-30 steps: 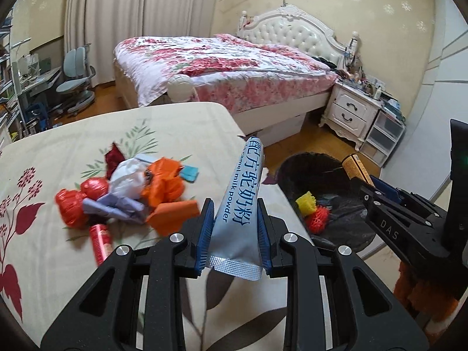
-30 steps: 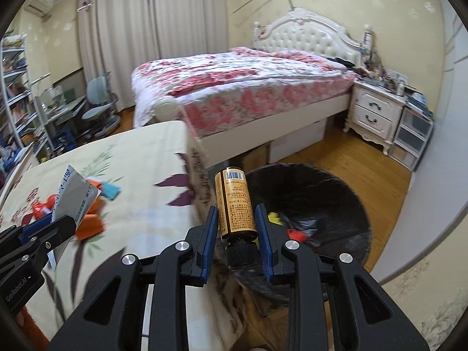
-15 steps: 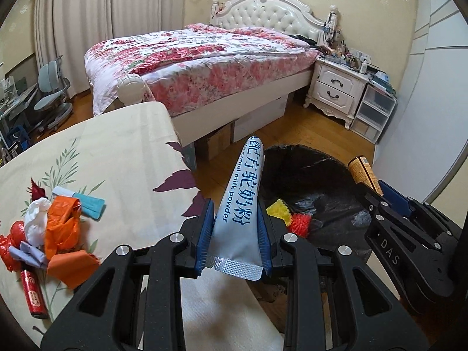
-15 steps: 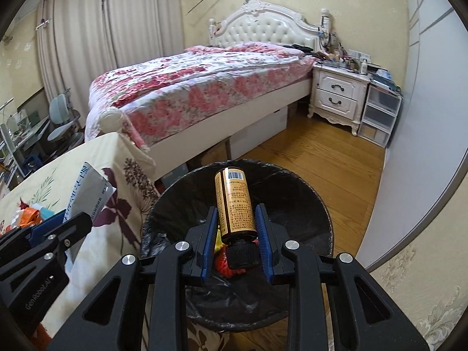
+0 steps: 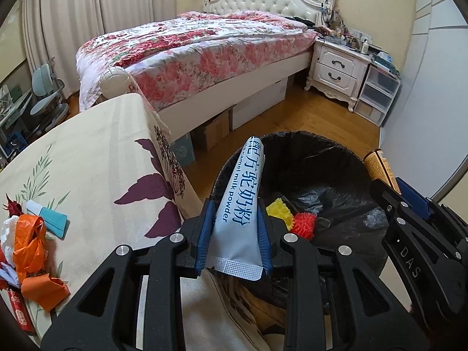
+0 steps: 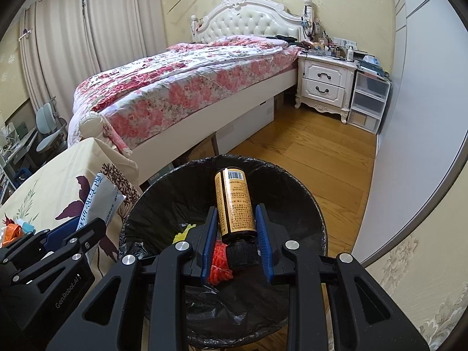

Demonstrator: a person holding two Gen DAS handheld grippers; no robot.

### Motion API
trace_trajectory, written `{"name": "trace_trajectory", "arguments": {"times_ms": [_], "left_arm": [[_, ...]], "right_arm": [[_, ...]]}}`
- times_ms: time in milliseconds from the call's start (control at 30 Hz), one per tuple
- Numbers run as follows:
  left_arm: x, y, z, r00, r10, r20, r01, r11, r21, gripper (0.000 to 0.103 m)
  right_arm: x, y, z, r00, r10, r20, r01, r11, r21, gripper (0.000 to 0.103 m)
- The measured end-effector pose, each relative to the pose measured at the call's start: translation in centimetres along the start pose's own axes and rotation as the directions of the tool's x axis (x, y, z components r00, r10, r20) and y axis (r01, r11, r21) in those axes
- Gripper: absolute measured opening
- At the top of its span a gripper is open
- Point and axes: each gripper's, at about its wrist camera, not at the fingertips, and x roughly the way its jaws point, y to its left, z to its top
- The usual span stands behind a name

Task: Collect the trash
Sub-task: 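Open both tools to drop the tube and can into the bin, then reach the left tool to the red spray can and grasp it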

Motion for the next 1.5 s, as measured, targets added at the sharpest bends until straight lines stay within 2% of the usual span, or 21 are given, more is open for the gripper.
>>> {"name": "trace_trajectory", "arguments": {"times_ms": [367,400,467,500,600,667,800,867,1067,1300,1500], "left_arm": [[0.9,-0.6,0.5,1.0,0.004,-0.023,-0.004,1.0,0.027,0.03],[1.0,-0.6,0.5,1.0,0.004,-0.025,-0.003,1.0,0.031,0.035],[0.9,-0.7,0.5,1.0,0.006,-0.016,-0.006,0.999,0.034,0.05],[0.8,-0.7,0.6,1.0,0.009,-0.01,-0.008,0.999,0.034,0.054],[0.6,-0.8,0.6,1.0,0.01,-0.002,-0.01,0.999,0.037,0.063],[0.5,-0.7,0.6,1.0,0.01,0.0,-0.01,0.999,0.033,0.067],[-0.1,-0.2,0.5,1.0,0.016,0.007,-0.016,1.0,0.02,0.076],[-0.5,0.0,0.4,1.0,0.024,0.01,-0.024,1.0,0.013,0.078],[-2.1,1.4,-0.3,0.997,0.071,0.018,-0.071,0.997,-0.002,0.08],[-5.1,4.1,-1.9,0.994,0.106,0.02,-0.104,0.993,-0.056,0.08],[-7.6,6.9,-3.8,0.988,0.156,0.02,-0.154,0.983,-0.1,0.08]], "right_arm": [[0.8,-0.6,0.0,1.0,-0.02,-0.023,0.021,1.0,0.012,0.028],[0.9,-0.6,0.0,0.999,-0.024,-0.024,0.024,1.0,0.014,0.029],[0.9,-0.8,0.0,0.999,-0.031,-0.021,0.031,0.999,0.025,0.041],[0.9,-0.8,0.1,0.999,-0.035,-0.018,0.035,0.999,0.03,0.043],[0.8,-1.1,0.1,0.999,-0.045,-0.013,0.046,0.998,0.04,0.048],[0.6,-1.2,0.0,0.999,-0.053,-0.008,0.054,0.998,0.044,0.056],[0.3,-1.3,0.0,0.998,-0.068,0.002,0.068,0.997,0.046,0.062],[0.0,-1.4,0.0,0.997,-0.071,0.005,0.071,0.996,0.049,0.068],[-1.0,-1.0,0.1,0.998,-0.067,0.017,0.066,0.997,0.043,0.072],[-2.4,0.1,-0.4,0.999,-0.03,0.015,0.03,0.999,0.024,0.073],[-3.6,2.5,-1.5,1.0,0.016,0.007,-0.016,0.999,-0.028,0.073]]}}
